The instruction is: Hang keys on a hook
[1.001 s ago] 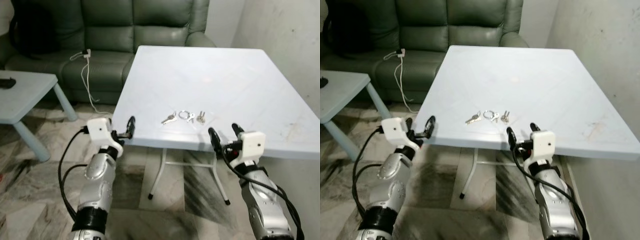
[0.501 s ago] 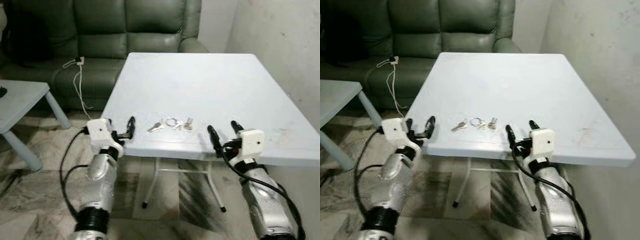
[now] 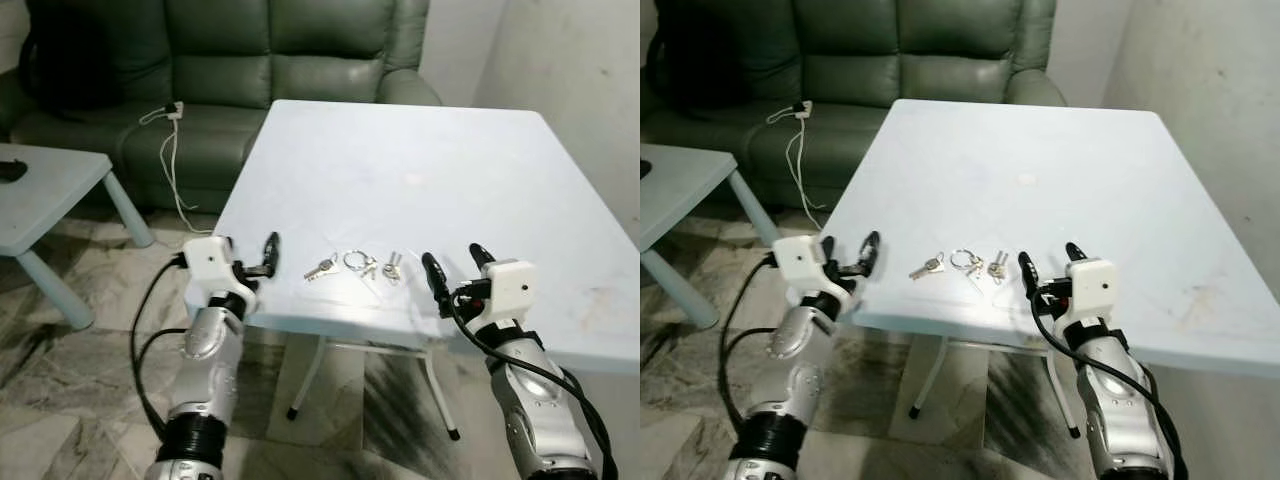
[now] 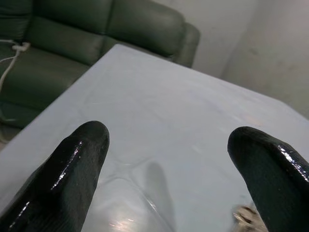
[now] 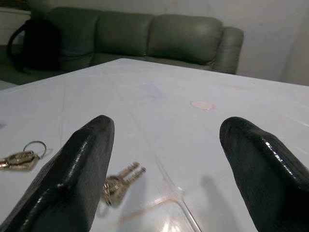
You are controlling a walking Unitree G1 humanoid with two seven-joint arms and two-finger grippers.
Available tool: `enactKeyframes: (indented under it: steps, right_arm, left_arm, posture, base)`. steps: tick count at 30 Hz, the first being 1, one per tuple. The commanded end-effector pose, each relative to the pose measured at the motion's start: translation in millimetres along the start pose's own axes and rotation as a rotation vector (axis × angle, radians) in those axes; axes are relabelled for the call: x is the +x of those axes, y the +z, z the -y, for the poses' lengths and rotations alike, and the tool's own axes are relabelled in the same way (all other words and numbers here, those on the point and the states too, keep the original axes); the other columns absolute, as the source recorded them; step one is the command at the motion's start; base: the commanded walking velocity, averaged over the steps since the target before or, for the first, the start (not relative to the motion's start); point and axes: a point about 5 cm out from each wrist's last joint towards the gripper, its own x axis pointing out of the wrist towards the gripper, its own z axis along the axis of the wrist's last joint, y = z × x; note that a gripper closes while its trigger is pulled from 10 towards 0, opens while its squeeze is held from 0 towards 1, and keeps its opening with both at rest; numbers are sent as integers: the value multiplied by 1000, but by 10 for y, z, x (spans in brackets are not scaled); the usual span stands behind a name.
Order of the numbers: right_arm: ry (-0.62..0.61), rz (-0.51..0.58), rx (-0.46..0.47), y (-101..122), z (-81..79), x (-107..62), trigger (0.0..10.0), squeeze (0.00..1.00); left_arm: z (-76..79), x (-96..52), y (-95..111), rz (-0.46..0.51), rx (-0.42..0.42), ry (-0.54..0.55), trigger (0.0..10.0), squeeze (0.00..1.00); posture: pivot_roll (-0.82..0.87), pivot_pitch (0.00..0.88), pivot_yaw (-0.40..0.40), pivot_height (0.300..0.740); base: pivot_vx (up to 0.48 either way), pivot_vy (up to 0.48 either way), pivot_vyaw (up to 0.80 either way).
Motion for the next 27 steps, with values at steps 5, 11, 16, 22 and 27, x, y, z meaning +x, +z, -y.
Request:
enactKeyframes:
  steps: [5, 11, 16, 22, 27]
  right_arm:
    - [-7, -5, -10, 7, 48, -17, 10000, 0]
    - [-2, -6, -12, 11, 49, -15, 10000, 0]
    - [16, -11, -22, 12, 47, -12, 10000, 0]
    - [68, -24, -37, 11, 41, 5, 10000, 0]
    - [98, -32, -51, 18, 51, 23, 10000, 0]
  left_arm:
    - [9, 11, 32, 13, 5, -1, 10000, 0]
    - [4, 7, 30, 11, 6, 4, 10000, 0]
    - [14, -9, 25, 15, 24, 8, 10000, 0]
    - [69, -26, 25, 20, 42, -18, 10000, 0]
    - [145, -47, 9, 17, 56, -48, 10000, 0]
  posture:
    - [-38, 0, -36, 740]
    - [-37, 0, -39, 740]
    - [-37, 0, -40, 740]
    - [-37, 0, -41, 740]
    - [-36, 0, -43, 740]
  base:
    - [286, 256, 0]
    - [297, 272, 0]
    - [59, 55, 0]
    - [0, 0, 0]
    - [0, 0, 0]
